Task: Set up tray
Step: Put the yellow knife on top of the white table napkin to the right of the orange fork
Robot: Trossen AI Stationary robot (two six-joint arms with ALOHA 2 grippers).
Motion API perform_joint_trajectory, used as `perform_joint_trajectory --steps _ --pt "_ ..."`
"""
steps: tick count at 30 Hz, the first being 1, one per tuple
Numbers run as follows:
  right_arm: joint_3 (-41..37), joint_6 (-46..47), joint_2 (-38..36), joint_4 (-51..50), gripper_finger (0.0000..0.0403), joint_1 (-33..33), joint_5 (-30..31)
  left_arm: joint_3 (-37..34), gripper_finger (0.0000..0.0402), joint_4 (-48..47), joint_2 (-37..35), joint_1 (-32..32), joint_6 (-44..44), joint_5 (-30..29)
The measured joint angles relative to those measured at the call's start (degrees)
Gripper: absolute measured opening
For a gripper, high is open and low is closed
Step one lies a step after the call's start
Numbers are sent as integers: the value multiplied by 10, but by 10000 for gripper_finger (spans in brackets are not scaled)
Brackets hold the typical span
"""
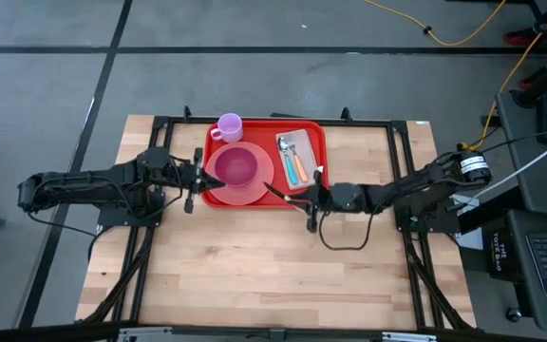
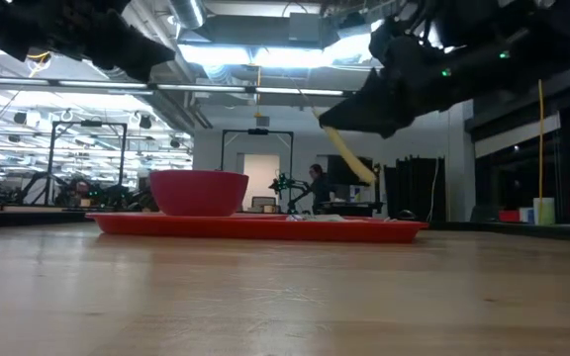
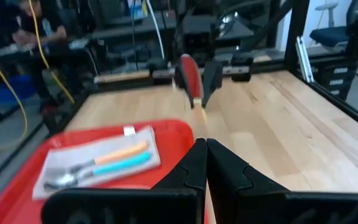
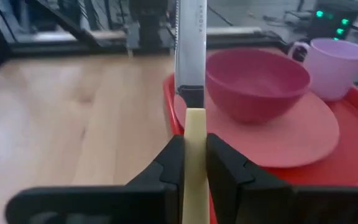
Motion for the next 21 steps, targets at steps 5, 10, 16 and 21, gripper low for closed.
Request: perform_joint_trajectory --steps 5,10,16,21 --pt "0 -11 0 27 48 -48 -46 0 2 18 20 2 16 2" --pt "0 -17 0 40 48 -77 -54 0 2 52 56 12 5 2" --pt "0 -14 0 40 48 -108 -70 0 2 134 103 51 15 -2" --pt "0 -14 0 40 48 -122 -74 0 2 157 127 94 10 -4"
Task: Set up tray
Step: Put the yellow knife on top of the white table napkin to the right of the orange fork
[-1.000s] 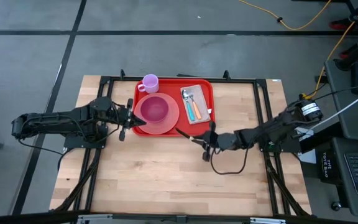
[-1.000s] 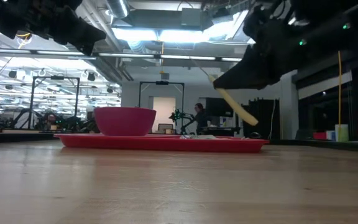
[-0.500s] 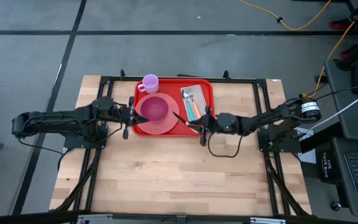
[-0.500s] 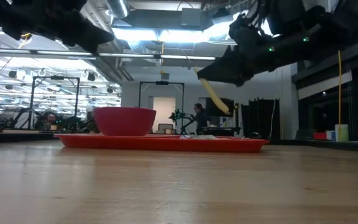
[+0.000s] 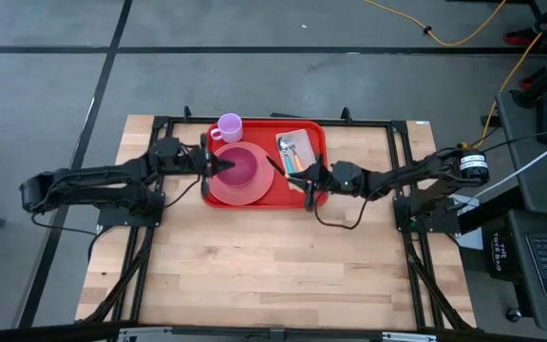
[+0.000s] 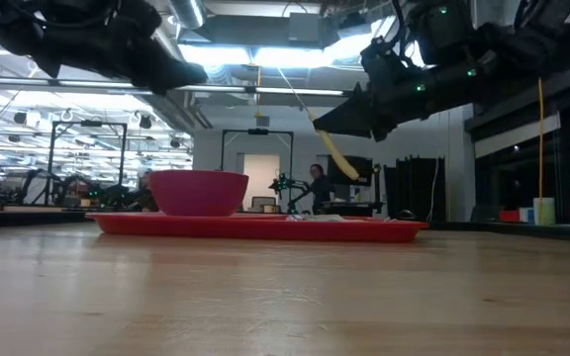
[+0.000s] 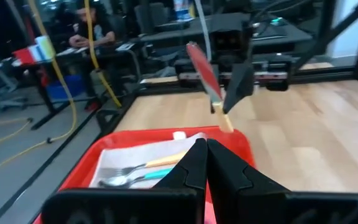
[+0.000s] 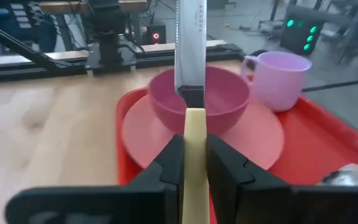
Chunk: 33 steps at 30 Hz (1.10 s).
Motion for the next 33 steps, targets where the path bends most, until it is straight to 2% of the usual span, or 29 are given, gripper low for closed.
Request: perform_joint_trajectory --steps 4,6,9,15,25,33 --pt "20 -20 -7 -15 48 -28 -9 0 2 -1 6 26 -7 0" --pt "38 0 -13 -59 48 -46 -31 0 2 -1 6 35 -6 0" --pt "72 37 -12 -154 48 -65 -32 0 2 -2 6 44 -7 0" --pt "126 114 -12 -263 48 -80 78 0 2 -2 6 50 -1 0" --pt "180 261 -12 -430 48 -112 174 0 2 -2 6 50 -1 0" --pt "189 302 -12 -466 48 -118 184 0 2 -3 6 50 -1 0"
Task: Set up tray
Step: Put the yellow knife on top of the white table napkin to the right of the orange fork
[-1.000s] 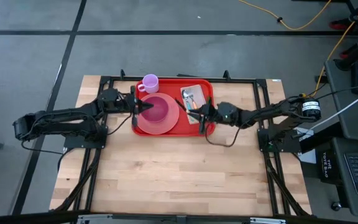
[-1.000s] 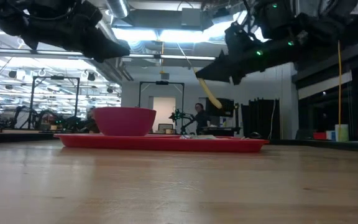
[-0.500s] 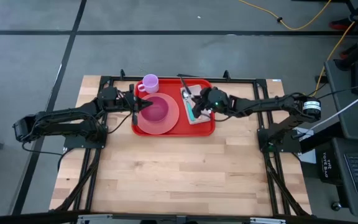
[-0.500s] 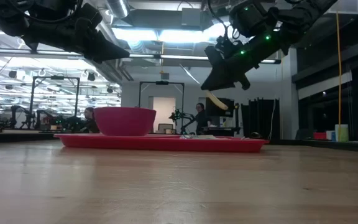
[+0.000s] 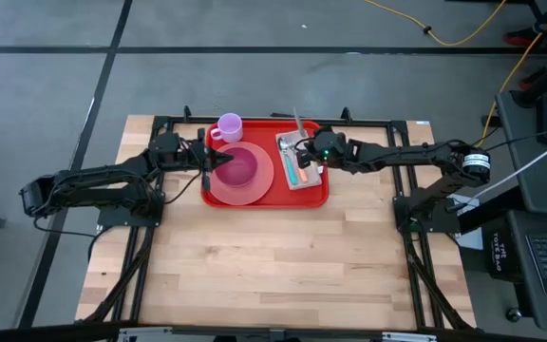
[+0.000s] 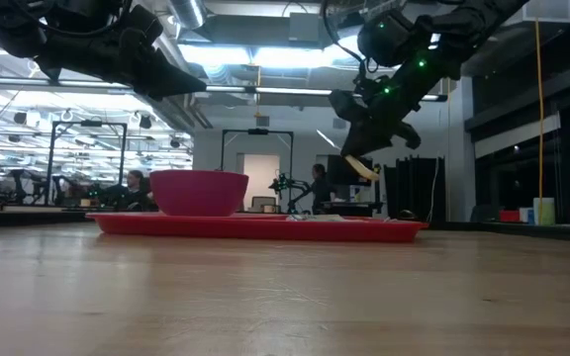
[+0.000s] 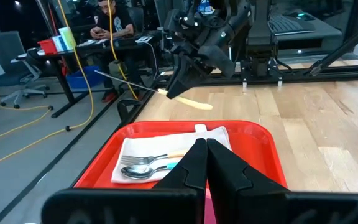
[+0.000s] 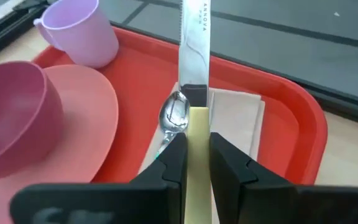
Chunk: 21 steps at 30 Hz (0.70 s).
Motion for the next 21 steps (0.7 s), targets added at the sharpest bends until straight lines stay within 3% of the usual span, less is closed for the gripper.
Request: perform_joint_trajectory --steps 6,16,21 --pt "0 32 26 -16 48 0 -1 0 2 0 0 0 0 0" --pt "17 46 86 -10 48 -19 -65 0 2 0 0 0 0 0" --pt "77 47 121 -112 48 -34 -73 0 2 0 0 0 0 0"
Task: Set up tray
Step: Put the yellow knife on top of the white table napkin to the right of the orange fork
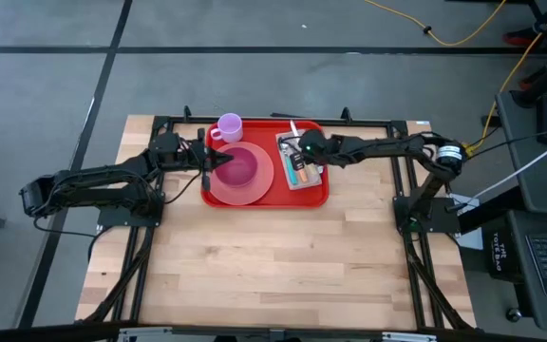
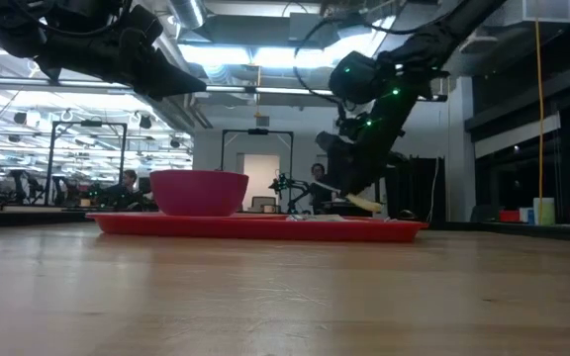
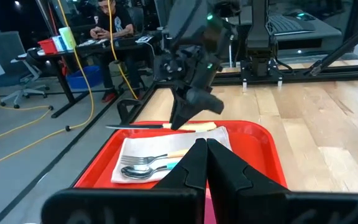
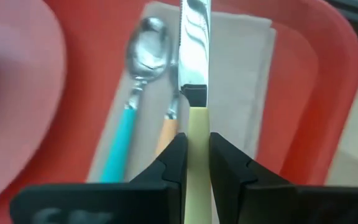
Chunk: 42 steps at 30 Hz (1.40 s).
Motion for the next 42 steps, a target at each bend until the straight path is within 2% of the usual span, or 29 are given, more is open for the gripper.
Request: perform_joint_trajectory --steps 6,13,28,42 --pt "63 0 36 -73 48 -8 0 0 2 -1 0 0 0 0" --pt "70 59 46 -138 48 -10 -9 -1 2 -8 0 0 0 0" --pt "70 88 47 -135 48 -9 -18 -1 2 -9 0 0 0 0" --pt "70 83 80 -99 48 -10 -20 -1 2 -9 0 0 -9 0"
